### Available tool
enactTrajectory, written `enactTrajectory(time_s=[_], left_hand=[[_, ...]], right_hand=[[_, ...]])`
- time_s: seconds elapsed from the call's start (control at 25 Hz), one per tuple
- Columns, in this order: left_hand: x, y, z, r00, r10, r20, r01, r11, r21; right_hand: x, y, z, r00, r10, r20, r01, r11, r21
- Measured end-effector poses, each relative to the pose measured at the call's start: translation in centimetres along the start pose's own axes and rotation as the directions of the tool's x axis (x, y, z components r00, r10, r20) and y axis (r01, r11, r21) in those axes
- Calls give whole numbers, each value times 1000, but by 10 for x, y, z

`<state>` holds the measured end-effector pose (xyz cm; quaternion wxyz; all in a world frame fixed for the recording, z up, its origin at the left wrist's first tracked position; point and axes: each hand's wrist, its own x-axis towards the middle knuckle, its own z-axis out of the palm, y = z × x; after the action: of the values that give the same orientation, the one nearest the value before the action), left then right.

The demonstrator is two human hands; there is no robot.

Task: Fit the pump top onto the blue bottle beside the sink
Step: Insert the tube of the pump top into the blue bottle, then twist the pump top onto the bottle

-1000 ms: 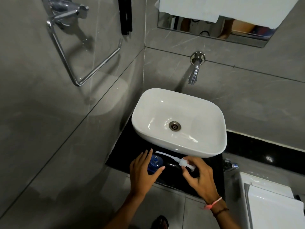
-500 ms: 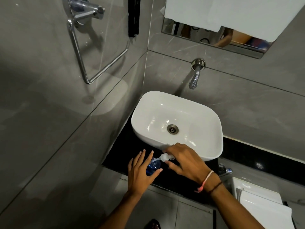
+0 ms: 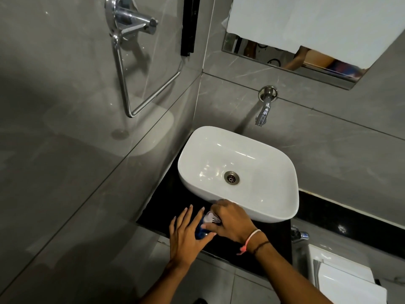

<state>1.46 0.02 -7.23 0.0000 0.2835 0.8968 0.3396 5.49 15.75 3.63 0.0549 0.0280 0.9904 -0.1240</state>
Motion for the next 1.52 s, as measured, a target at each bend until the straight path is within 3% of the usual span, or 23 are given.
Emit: enactTrajectory(time_s=[0.12,0.24,0.32,0.52,0.64,0.76,0.88,1.04,1.16,1.36,1.52], left_hand=[[0,-4,2,1000,-10,22,10,1000,1],[-1,-4,2,999,-13,33,13,1000,-2],[-1,-4,3,999,-12,32,13,1000,-5],[-1,-5,4,1000,-11,23,10,1000,7],[0,-5,4,1000,-11,16,11,1000,12],[-1,-6,5,1000,-3,23,3,1000,11],[-1,-7,5,1000,-6,20,6,1000,9],[-1,-5,3,1000,-9,15,9,1000,7],[-2,-5,4,1000,-12,10,12,1000,13],[-2,-7,5,1000,-6,13,6,1000,24],[-1,-4,4,1000,-15,7,15,1000,19]], right_hand=[[-17,8,12,997,64,33,-71,923,378],[-28,17,23,972,230,-58,-170,847,504],[-30,15,29,972,228,-59,-158,817,554],[-24,8,36,939,293,-180,-147,816,559],[-21,5,41,960,231,-159,-105,820,562],[-20,1,42,937,295,-189,-152,830,537],[-23,1,46,966,195,-170,-72,834,547],[-20,-2,46,932,295,-209,-141,829,541],[-21,-4,47,955,222,-196,-80,831,550],[-21,-9,51,916,283,-285,-146,897,418],[-22,-2,50,964,172,-203,-43,854,519]])
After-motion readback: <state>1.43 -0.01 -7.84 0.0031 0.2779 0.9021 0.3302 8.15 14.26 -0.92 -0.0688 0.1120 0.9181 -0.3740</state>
